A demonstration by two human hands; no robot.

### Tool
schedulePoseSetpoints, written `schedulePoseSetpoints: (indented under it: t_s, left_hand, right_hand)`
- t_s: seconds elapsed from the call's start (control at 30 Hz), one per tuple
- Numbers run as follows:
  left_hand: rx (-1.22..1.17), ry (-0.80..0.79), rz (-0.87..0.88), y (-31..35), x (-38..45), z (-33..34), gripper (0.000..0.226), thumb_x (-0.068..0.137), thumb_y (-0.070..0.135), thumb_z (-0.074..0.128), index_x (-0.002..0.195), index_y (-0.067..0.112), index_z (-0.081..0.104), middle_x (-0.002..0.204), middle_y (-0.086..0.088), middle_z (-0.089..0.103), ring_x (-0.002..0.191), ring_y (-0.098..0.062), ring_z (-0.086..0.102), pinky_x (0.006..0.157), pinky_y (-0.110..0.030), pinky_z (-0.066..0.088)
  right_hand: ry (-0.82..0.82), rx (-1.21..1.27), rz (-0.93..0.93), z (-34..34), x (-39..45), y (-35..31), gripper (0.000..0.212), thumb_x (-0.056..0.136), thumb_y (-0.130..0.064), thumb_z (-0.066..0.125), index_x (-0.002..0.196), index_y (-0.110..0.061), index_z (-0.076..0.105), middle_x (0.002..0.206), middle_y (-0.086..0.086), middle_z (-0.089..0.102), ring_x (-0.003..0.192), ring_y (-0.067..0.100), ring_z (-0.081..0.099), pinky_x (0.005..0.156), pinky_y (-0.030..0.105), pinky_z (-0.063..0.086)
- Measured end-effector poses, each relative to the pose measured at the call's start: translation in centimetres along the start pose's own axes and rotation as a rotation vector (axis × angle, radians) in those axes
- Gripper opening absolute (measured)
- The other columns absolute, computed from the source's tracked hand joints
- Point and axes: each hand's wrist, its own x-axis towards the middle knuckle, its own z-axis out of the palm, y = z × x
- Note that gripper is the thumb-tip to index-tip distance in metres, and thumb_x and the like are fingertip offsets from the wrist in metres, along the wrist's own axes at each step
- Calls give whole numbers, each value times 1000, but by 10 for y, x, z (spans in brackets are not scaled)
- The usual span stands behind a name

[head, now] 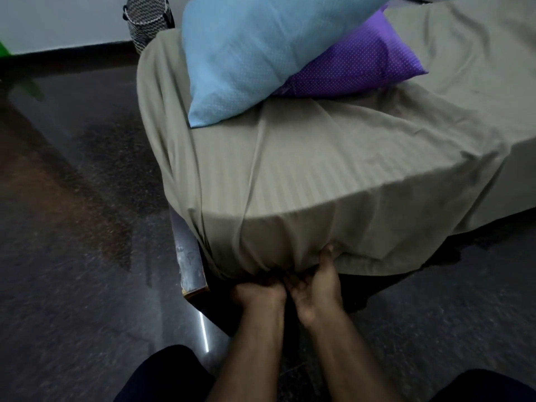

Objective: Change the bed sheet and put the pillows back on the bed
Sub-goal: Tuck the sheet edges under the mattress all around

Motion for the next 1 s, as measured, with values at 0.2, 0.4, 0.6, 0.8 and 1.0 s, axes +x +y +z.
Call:
schedulePoseSetpoints:
  t_s: [0.2, 0.4, 0.6, 0.8, 1.0]
  left_hand:
    - [57, -148, -7, 6, 2, -10, 30, 69, 18, 54, 91, 13, 74, 96, -10, 71, 85, -29, 67, 73, -32, 55]
    - [228, -15, 77, 16, -9, -34, 27, 104, 17, 37, 102, 13, 64, 92, -9, 68, 87, -24, 62, 84, -38, 52]
    - [705, 141, -13, 14, -50, -23, 35, 105, 27, 34, 99, 8, 64, 92, -14, 69, 77, -23, 61, 58, -25, 43]
    - [1705, -210, 358, 5, -166, 17, 25, 104, 17, 48, 118, 13, 67, 119, -9, 68, 113, -26, 62, 98, -35, 47]
    - [2148, -559, 734, 31, -319, 121, 66, 94, 38, 43, 153, 8, 36, 160, -11, 34, 150, -26, 27, 123, -45, 22]
  right_hand:
    - [-233, 112, 83, 3, 15, 4, 78, 86, -72, 49, 137, -14, 59, 133, 19, 63, 122, 35, 58, 110, 49, 42]
    - [-253, 200, 114, 11, 14, 6, 77, 83, -76, 48, 135, -21, 60, 132, 12, 65, 119, 34, 63, 100, 48, 50]
    - [17, -145, 244, 13, -40, -22, 61, 93, -65, 47, 108, -7, 62, 89, 15, 70, 90, 28, 63, 83, 39, 49]
    - [62, -1259, -138, 49, -159, -90, 36, 98, -23, 55, 131, -8, 61, 133, 11, 63, 126, 25, 56, 103, 29, 41]
    - [76, -1719, -540, 124, -306, -211, 67, 86, -36, 45, 147, -9, 43, 148, 10, 48, 139, 26, 42, 113, 45, 35]
